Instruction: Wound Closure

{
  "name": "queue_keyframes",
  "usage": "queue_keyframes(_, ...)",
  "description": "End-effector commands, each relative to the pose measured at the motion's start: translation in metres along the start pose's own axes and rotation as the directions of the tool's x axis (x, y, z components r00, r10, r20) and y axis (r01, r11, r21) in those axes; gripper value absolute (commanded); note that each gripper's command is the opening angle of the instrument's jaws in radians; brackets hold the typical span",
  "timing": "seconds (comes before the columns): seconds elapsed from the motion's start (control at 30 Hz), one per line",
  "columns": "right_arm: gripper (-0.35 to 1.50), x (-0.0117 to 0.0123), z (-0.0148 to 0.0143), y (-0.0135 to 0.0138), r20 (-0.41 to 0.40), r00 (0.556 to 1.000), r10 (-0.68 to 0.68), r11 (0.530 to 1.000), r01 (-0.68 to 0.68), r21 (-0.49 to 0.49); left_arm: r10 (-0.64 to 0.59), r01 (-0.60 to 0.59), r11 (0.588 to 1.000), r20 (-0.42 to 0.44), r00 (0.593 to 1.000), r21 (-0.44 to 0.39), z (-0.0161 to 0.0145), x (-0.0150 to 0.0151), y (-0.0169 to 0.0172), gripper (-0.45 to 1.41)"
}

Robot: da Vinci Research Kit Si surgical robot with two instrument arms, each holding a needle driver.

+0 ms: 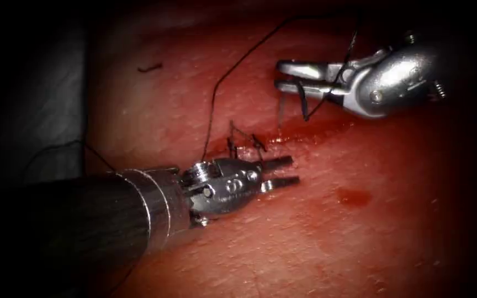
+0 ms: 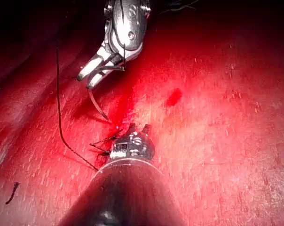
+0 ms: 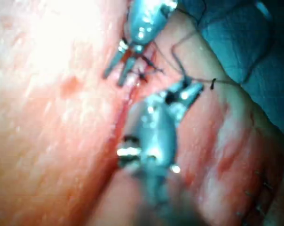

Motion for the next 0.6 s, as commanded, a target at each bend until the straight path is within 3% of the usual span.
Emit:
queue_keyframes(0.03, -0.35, -0.0002, 0.0008, -0.0007, -0.004, 1.000, 0.003, 1.000, -0.003, 0.001, 0.001, -0.001, 1.000, 0.001, 1.000, -0.003, 0.0009, -0.0003, 0.0004, 0.04)
queue_keyframes(0.6, -0.35, -0.0007, 0.0005, -0.0016, -0.020, 0.999, -0.043, 0.999, 0.043, 0.005, -0.006, 0.007, 1.000, 0.011, 1.000, -0.012, 0.0002, -0.0003, 0.0000, 0.09)
